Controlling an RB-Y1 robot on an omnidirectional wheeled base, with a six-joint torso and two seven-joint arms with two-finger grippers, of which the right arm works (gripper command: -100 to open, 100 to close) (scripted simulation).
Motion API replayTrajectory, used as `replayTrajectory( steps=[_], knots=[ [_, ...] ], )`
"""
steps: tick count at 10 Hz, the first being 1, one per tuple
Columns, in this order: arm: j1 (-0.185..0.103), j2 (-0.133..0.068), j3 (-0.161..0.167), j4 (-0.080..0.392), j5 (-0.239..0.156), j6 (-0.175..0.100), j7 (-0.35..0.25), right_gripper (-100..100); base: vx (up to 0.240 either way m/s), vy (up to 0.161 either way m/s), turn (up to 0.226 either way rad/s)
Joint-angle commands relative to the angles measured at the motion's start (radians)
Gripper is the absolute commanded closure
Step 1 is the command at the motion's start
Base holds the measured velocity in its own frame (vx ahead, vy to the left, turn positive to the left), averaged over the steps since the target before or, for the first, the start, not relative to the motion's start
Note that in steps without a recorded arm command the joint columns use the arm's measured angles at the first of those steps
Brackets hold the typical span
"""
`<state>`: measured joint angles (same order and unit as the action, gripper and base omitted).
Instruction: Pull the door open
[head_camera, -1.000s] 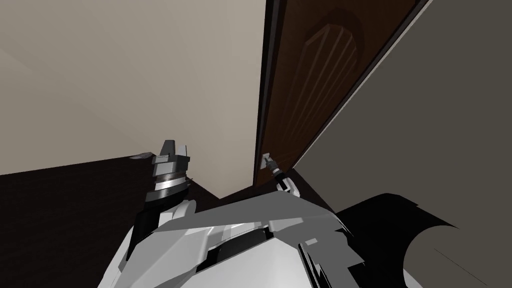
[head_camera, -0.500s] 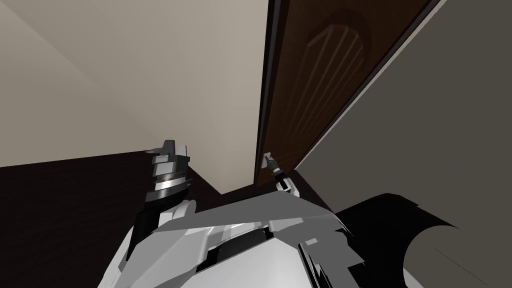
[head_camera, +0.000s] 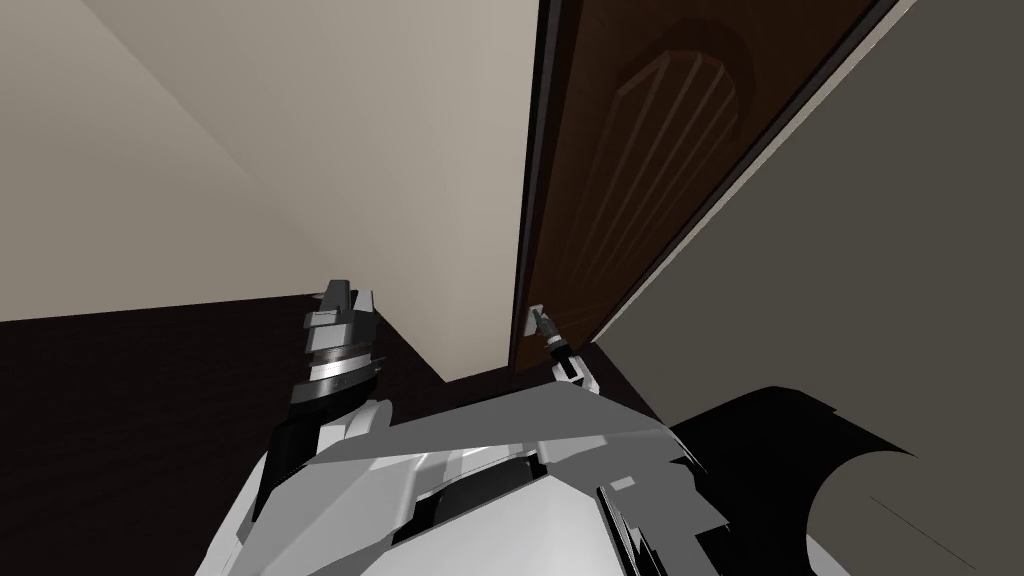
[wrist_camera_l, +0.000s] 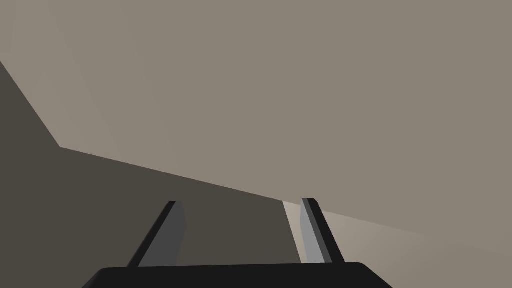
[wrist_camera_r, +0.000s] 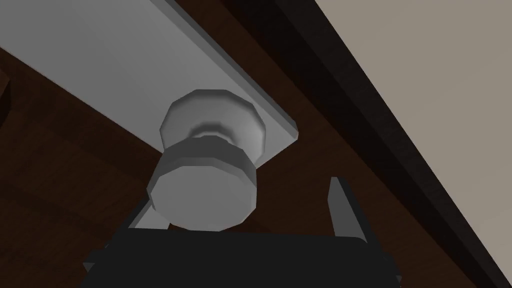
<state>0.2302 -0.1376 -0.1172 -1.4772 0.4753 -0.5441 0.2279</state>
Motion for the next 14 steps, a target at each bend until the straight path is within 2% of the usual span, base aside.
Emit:
replayTrajectory(
  steps=[1,2,3,4,6,7,8,9,11,12,14],
  knots=[
    [-0.003,0.003,0.026,0.002,-0.05,-0.006,-0.05,100,-0.084,-0.033,0.162],
    [-0.003,0.003,0.026,0.002,-0.072,-0.006,-0.05,100,-0.062,-0.037,0.064],
    [-0.003,-0.001,0.033,0.001,-0.109,-0.003,-0.081,100,-0.058,-0.029,0.098],
    [-0.003,-0.001,0.033,0.001,-0.12,-0.003,-0.081,100,-0.048,-0.023,0.053],
    [-0.002,-0.009,0.046,-0.001,-0.192,0.003,-0.141,100,-0.069,-0.03,0.128],
    [-0.002,-0.009,0.046,-0.001,-0.218,0.003,-0.145,100,-0.067,-0.047,0.084],
    [-0.002,-0.009,0.046,-0.001,-0.218,0.003,-0.145,100,-0.025,-0.018,-0.002],
    [-0.001,-0.013,0.054,-0.002,-0.267,0.007,-0.177,100,-0.043,-0.016,0.082],
    [-0.001,-0.013,0.054,-0.002,-0.268,0.007,-0.177,100,-0.027,-0.017,0.031],
    [-0.001,-0.018,0.061,-0.003,-0.319,0.01,-0.209,100,-0.043,-0.026,0.12],
    [-0.001,-0.018,0.061,-0.003,-0.319,0.01,-0.209,100,-0.032,-0.015,0.025]
  ],
)
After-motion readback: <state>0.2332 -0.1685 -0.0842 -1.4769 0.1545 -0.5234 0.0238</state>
